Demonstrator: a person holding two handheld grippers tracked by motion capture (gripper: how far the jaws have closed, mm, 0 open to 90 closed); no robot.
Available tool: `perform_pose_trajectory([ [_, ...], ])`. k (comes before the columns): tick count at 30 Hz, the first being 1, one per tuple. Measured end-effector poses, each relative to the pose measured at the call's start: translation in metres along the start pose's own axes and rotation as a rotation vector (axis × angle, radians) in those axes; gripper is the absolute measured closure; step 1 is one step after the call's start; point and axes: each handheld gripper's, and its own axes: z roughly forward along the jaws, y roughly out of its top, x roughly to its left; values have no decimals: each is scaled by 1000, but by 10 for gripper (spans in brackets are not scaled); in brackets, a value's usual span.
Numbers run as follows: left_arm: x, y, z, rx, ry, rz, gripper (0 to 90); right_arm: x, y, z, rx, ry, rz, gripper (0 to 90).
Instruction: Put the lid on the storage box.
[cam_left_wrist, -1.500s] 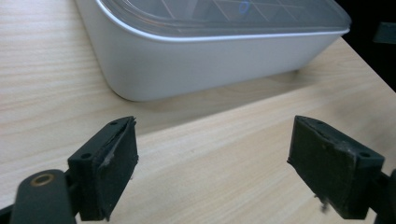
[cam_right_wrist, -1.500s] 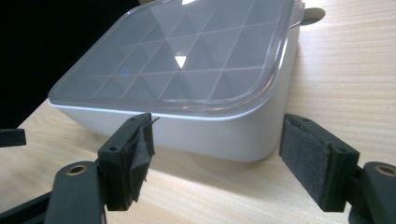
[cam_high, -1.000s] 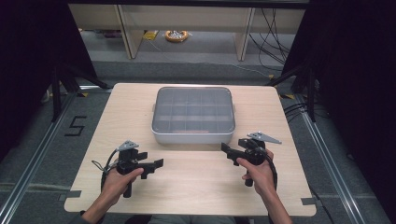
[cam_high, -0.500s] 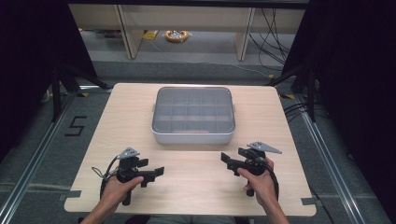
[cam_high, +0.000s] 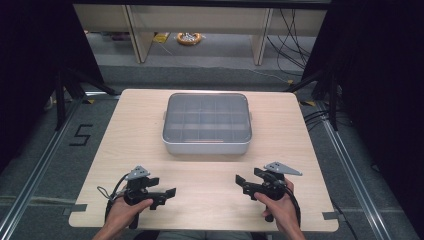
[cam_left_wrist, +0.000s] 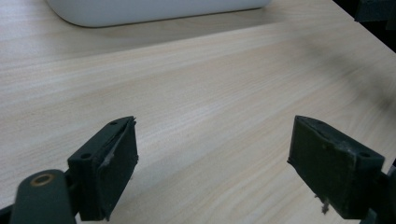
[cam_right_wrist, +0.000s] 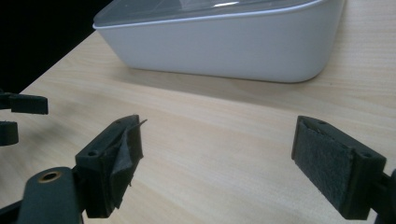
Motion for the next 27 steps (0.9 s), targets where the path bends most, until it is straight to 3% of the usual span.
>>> perform_pose_trajectory([
  [1, 0, -1, 0, 1, 5, -8, 150, 5, -1, -2, 14, -7, 58, 172],
  [2, 0, -3, 0, 1, 6, -7, 149, 2, -2, -1, 4, -4, 1, 172],
  [3, 1, -3, -1, 5, 4, -6, 150, 2, -4, -1, 11, -6, -11, 172],
  [4, 0, -4, -1, 7, 9, -7, 149, 7, -5, -3, 29, -2, 44, 172],
  [5, 0, -5, -1, 1, 6, -9, 149, 4, -7, -2, 19, -8, -4, 172],
  [11, -3, -10, -5, 10, -2, -3, 149, 7, -13, -6, 32, 7, -16, 172],
  [12, -4, -11, -6, 15, -2, 3, 149, 11, -14, -7, 37, 0, 13, 172],
  [13, -5, -12, -6, 8, -5, -2, 150, 9, -15, -7, 37, 2, -16, 172],
  [20, -12, -19, -11, 27, -20, 28, 149, 17, -24, -14, 49, 6, -14, 172],
  [23, -17, -22, -12, 28, -24, 33, 149, 17, -29, -17, 49, 18, -42, 172],
  [24, -18, -23, -13, 36, -23, 42, 149, 21, -31, -19, 61, 24, -10, 172],
  [25, -19, -25, -13, 31, -32, 36, 150, 19, -32, -19, 62, 19, -42, 172],
  [27, -22, -26, -14, 38, -35, 38, 149, 20, -37, -21, 66, 36, -37, 172],
])
